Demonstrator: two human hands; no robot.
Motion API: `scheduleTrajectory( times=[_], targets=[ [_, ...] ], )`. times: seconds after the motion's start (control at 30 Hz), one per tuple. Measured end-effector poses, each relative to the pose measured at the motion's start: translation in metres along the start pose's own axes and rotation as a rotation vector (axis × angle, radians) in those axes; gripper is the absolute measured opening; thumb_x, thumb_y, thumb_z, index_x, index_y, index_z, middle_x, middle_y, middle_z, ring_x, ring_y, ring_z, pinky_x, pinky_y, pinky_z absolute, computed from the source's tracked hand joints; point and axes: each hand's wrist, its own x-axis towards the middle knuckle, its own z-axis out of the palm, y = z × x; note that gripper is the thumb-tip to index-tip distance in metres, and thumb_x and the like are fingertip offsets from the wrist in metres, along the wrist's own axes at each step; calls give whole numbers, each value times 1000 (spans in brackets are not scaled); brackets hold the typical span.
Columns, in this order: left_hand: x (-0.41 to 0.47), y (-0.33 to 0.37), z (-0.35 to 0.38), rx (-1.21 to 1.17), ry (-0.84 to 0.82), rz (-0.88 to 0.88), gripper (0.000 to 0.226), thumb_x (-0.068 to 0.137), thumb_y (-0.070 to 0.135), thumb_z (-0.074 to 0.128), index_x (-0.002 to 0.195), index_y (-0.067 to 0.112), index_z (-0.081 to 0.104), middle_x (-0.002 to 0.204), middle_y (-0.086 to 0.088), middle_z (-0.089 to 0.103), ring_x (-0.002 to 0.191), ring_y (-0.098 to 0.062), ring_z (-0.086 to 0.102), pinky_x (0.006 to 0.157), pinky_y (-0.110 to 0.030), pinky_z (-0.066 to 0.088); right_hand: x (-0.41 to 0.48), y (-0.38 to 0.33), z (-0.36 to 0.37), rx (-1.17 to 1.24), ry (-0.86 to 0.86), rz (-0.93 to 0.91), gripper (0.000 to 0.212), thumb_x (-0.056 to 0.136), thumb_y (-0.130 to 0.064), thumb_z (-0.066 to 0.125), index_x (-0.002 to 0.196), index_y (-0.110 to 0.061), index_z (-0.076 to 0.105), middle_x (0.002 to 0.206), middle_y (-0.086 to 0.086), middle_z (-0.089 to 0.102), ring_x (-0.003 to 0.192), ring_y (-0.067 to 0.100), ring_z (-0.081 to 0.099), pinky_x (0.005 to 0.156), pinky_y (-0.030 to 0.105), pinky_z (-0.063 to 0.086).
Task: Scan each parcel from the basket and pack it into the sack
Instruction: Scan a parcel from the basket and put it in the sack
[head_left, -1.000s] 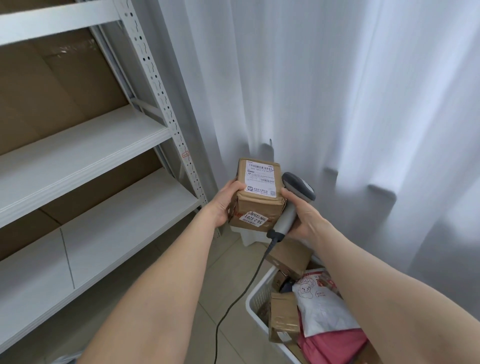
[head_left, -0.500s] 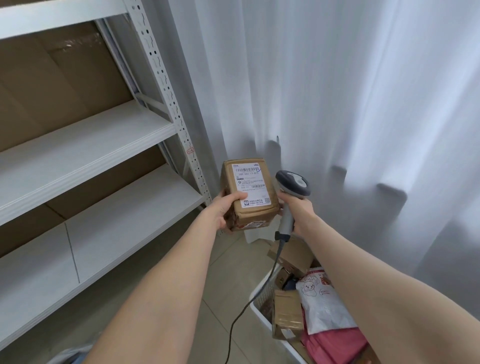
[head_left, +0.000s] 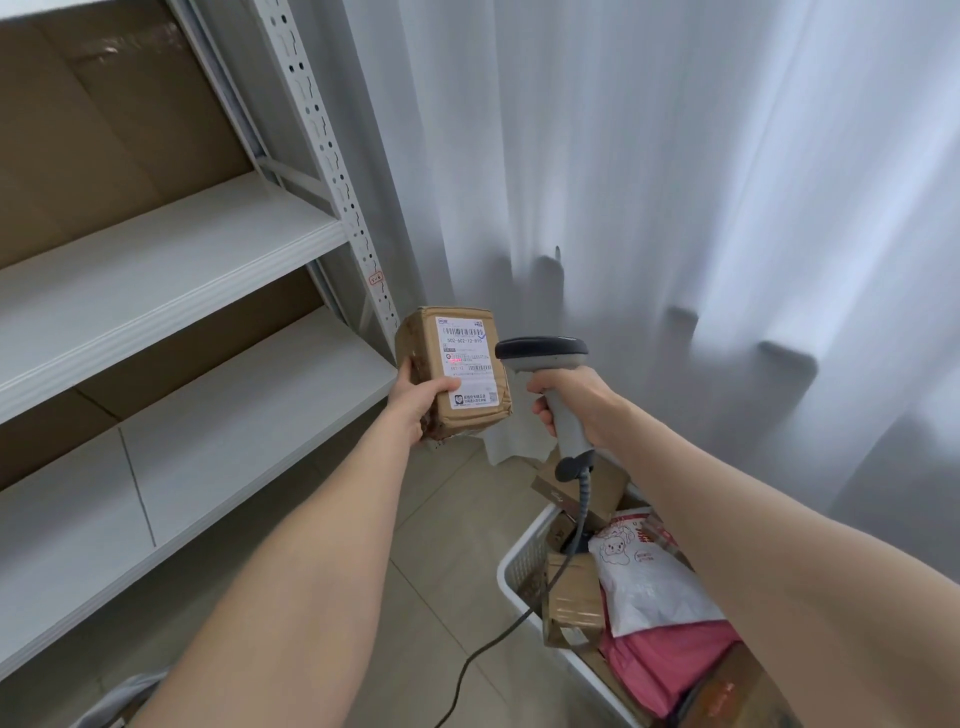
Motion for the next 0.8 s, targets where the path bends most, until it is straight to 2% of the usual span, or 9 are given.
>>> scheduleTrajectory(
  times=[0.1, 0.17, 0.27, 0.33, 0.47, 0.8],
  targets=[
    [-1, 3, -4, 4, 15, 10, 78, 77, 11, 75, 141, 36, 38, 124, -1, 62, 103, -25, 63, 78, -41, 56, -2, -4, 5, -24, 4, 14, 9, 85, -12, 63, 94, -8, 60, 52, 4, 60, 42, 11, 53, 46, 22, 48],
    [-1, 4, -6, 1, 23, 11, 78, 77, 11, 75, 141, 35, 38, 125, -1, 61, 103, -25, 63, 80, -42, 56, -4, -7, 9, -34, 13, 17, 9, 85, -11, 62, 93, -8, 60, 52, 4, 59, 42, 12, 53, 46, 22, 48],
    [-1, 7, -8, -1, 38, 13, 76, 77, 11, 75, 139, 36, 39, 124, -1, 62, 98, -23, 63, 71, -38, 56, -6, -11, 13, -41, 38, 20, 10, 85, -11, 62, 94, -8, 60, 52, 4, 59, 42, 12, 52, 46, 22, 48],
    [-2, 9, -10, 0, 38, 8, 77, 77, 12, 75, 139, 37, 38, 123, 0, 62, 97, -22, 63, 71, -39, 55, -8, -14, 16, -51, 44, 30, 11, 85, -12, 62, 95, -8, 59, 54, 4, 58, 44, 12, 52, 46, 22, 48],
    [-5, 13, -12, 16, 40, -8, 74, 77, 15, 75, 137, 40, 39, 111, 6, 61, 80, -12, 58, 53, -31, 45, -10, -19, 20, -59, 48, 52, 12, 85, -12, 63, 95, -9, 59, 58, 5, 58, 44, 12, 52, 46, 22, 48],
    [-1, 14, -30, 7, 45, -8, 76, 76, 15, 77, 139, 35, 39, 123, 1, 60, 82, -14, 58, 55, -31, 44, -7, -22, 34, -21, 41, 59, 13, 88, -10, 61, 100, -7, 56, 67, 10, 58, 49, 15, 52, 46, 22, 49]
  ],
)
